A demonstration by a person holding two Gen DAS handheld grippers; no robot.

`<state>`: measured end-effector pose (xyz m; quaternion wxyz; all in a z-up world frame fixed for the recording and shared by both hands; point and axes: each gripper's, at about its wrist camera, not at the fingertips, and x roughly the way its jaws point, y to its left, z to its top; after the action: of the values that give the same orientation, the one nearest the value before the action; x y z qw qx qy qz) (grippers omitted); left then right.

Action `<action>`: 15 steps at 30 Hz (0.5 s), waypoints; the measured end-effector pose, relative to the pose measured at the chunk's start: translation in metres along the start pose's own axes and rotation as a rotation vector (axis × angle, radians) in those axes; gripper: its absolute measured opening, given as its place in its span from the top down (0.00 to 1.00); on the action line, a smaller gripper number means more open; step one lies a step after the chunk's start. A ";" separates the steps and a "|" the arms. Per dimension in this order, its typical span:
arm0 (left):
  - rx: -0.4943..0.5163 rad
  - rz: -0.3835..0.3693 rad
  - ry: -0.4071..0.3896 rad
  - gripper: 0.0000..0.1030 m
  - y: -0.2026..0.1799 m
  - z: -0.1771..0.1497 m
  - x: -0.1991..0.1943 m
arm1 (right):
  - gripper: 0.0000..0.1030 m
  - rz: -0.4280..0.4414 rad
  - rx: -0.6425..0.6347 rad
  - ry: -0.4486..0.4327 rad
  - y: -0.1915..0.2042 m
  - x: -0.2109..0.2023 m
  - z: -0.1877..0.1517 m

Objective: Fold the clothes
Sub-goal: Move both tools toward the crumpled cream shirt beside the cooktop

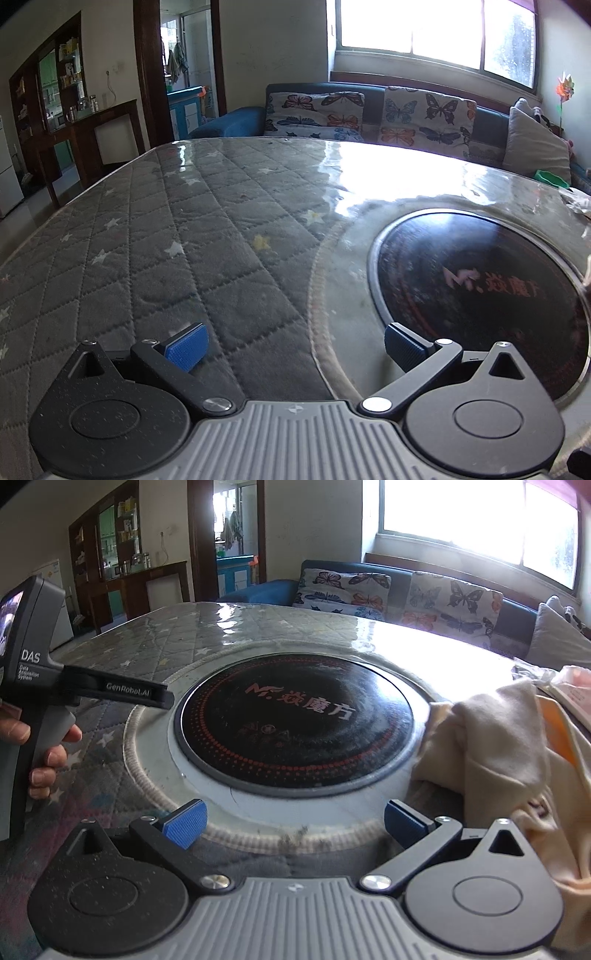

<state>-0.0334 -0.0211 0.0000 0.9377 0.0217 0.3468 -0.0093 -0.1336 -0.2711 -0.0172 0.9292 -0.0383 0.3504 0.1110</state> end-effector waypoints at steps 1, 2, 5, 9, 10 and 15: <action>0.009 -0.005 0.002 0.00 -0.003 -0.003 -0.003 | 0.00 -0.004 0.006 0.001 -0.001 -0.004 -0.002; 0.019 -0.008 0.003 0.00 -0.007 -0.005 -0.006 | 0.00 -0.005 0.012 0.002 -0.003 -0.007 -0.004; 0.039 -0.029 0.023 0.00 -0.018 -0.011 -0.014 | 0.00 -0.015 0.047 -0.004 -0.011 -0.018 -0.010; 0.015 -0.099 0.061 0.00 -0.029 -0.014 -0.026 | 0.00 -0.033 0.076 -0.012 -0.019 -0.035 -0.021; 0.009 -0.125 0.065 0.00 -0.031 -0.015 -0.031 | 0.00 -0.039 0.081 -0.015 -0.021 -0.041 -0.025; 0.034 -0.215 0.038 0.00 -0.051 -0.016 -0.051 | 0.00 -0.065 0.111 -0.030 -0.031 -0.058 -0.037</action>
<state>-0.0841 -0.0716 0.0188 0.9241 0.0006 0.3644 -0.1155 -0.1927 -0.3168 -0.0070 0.9381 0.0036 0.3408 0.0616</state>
